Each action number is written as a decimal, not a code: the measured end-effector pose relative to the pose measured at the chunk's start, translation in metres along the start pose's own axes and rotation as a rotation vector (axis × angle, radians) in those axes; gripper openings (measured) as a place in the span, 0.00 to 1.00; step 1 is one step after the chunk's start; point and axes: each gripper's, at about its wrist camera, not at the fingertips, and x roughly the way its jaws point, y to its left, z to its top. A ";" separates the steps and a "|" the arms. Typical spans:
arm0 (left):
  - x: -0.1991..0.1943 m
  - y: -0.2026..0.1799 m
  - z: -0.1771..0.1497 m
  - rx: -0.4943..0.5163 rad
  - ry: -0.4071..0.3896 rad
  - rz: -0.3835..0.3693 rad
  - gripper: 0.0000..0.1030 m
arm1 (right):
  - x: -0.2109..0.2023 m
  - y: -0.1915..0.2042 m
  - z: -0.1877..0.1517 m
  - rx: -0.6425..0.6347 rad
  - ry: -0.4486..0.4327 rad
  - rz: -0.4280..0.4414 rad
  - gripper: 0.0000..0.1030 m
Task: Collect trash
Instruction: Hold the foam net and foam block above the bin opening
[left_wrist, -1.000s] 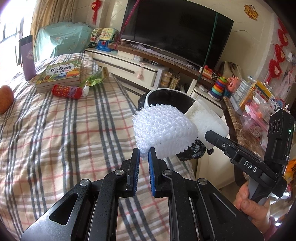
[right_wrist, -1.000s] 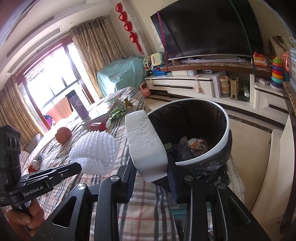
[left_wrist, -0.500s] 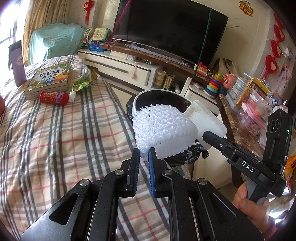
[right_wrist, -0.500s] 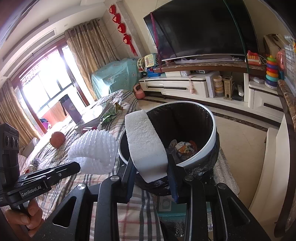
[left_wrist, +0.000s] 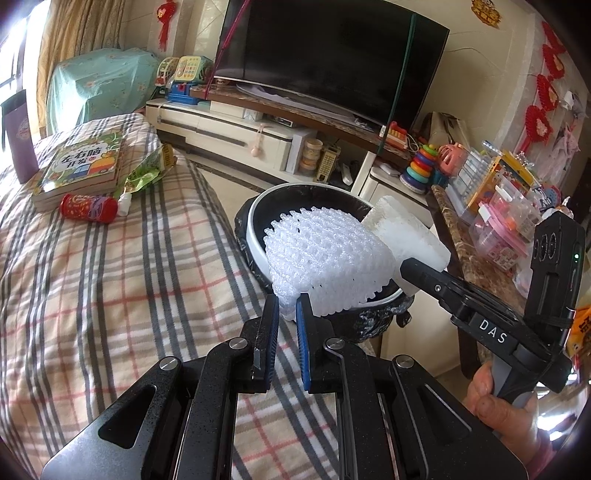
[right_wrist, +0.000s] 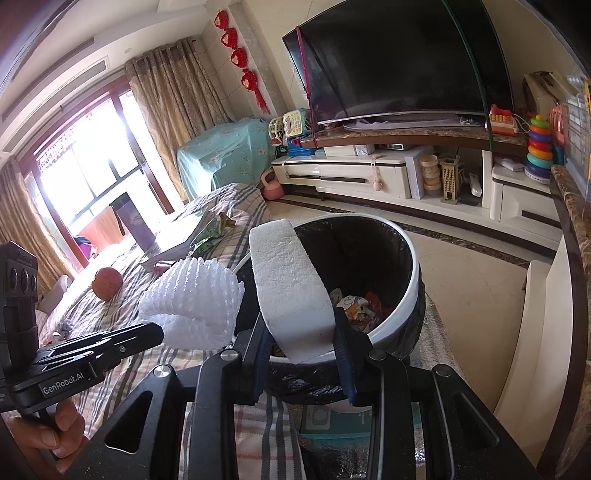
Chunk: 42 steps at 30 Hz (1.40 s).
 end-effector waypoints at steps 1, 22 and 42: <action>0.001 -0.001 0.001 0.001 -0.001 -0.001 0.09 | 0.001 -0.001 0.001 -0.001 0.000 -0.002 0.31; 0.024 -0.011 0.017 0.017 0.013 -0.014 0.09 | 0.016 -0.012 0.015 -0.011 0.013 -0.037 0.31; 0.038 -0.019 0.025 0.039 0.025 -0.007 0.09 | 0.018 -0.018 0.020 -0.010 0.014 -0.048 0.31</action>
